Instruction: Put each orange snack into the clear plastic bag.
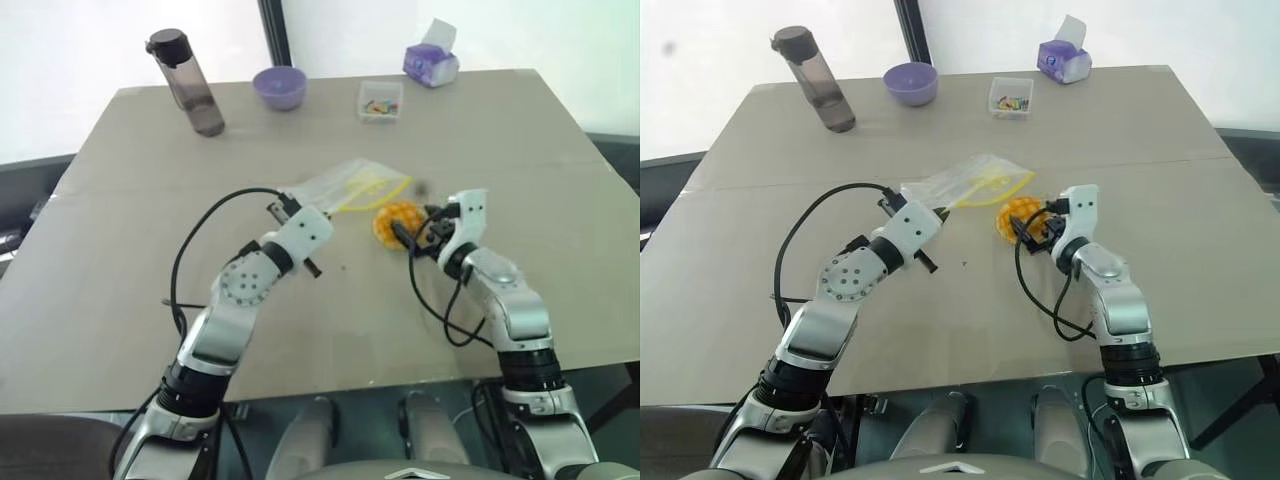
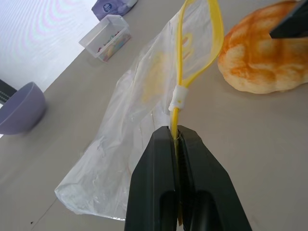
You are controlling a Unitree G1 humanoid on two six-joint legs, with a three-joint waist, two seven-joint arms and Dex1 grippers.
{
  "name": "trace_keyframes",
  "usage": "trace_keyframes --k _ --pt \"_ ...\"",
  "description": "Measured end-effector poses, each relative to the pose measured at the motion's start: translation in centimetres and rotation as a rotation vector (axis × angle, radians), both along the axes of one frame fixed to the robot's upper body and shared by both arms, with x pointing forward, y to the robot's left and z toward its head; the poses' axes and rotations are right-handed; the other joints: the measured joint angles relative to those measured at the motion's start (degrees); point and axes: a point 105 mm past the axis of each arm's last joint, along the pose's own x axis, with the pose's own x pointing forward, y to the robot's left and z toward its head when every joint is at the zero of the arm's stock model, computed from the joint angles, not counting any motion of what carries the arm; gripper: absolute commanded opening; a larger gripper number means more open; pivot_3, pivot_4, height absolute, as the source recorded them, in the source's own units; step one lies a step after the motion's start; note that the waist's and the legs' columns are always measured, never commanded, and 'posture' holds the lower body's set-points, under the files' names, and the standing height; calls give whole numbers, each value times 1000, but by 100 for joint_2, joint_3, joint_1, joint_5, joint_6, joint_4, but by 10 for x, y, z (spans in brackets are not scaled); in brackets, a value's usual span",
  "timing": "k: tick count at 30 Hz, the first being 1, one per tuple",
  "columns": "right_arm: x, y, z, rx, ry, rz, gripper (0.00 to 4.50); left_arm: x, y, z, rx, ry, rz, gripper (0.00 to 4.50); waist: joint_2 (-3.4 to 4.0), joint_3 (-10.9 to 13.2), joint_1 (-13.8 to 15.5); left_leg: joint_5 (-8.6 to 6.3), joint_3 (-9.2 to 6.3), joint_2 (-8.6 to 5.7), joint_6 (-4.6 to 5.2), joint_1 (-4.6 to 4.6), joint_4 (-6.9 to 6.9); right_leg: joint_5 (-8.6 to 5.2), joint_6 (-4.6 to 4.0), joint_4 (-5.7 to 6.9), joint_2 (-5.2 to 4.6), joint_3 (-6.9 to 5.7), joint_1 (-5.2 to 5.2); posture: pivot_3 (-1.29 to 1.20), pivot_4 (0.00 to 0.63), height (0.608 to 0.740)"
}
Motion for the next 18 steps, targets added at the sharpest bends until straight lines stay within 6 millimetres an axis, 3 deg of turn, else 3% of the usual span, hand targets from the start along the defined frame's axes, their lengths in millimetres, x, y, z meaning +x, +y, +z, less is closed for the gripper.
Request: trace_keyframes --k 2,4,13,18 --pt "-1 -1 -3 -37 9 13 4371 0 1 1 0 -3 6 0 1 -1 0 0 0 0 0 1 0 0 0 0 0 0 0 0 150 740" --pt "-1 -2 -5 -90 -2 24 3831 1 2 1 0 -4 12 0 1 -2 -4 0 0 1 0 2 0 0 0 0 0 -1 0 0 150 740" --pt "4 -4 -8 -153 -37 6 145 1 5 -2 -2 3 29 0 -1 -3 0 0 0 1 0 2 0 0 0 0 0 -1 1 0 150 740" --pt "3 -10 -5 -133 -37 18 27 0 5 -3 -3 6 31 0 0 -2 3 0 0 0 0 0 0 0 1 0 0 -1 0 0 150 740"
